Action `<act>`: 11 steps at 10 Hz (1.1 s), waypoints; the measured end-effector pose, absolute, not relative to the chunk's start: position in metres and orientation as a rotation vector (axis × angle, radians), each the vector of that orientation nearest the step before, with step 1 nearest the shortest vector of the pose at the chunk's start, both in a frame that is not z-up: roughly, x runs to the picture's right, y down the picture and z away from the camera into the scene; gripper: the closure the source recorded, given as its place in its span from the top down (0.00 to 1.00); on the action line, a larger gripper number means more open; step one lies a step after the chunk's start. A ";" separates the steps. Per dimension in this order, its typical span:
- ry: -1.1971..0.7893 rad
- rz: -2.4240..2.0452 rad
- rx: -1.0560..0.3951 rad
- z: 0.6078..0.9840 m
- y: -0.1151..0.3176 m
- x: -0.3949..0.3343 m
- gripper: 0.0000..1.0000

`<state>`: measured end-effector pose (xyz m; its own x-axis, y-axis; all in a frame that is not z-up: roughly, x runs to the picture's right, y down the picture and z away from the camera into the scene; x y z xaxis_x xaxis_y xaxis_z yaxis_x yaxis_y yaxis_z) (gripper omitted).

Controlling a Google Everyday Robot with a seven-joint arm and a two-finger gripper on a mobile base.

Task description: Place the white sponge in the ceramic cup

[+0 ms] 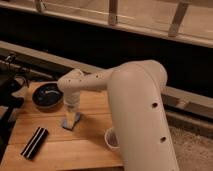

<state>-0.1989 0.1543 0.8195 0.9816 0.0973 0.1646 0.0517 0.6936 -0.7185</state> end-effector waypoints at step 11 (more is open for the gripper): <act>-0.207 -0.068 -0.870 0.884 0.165 -0.186 0.80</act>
<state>-0.1859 0.1646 0.8842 0.9779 0.0250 0.2077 0.1432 0.6439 -0.7516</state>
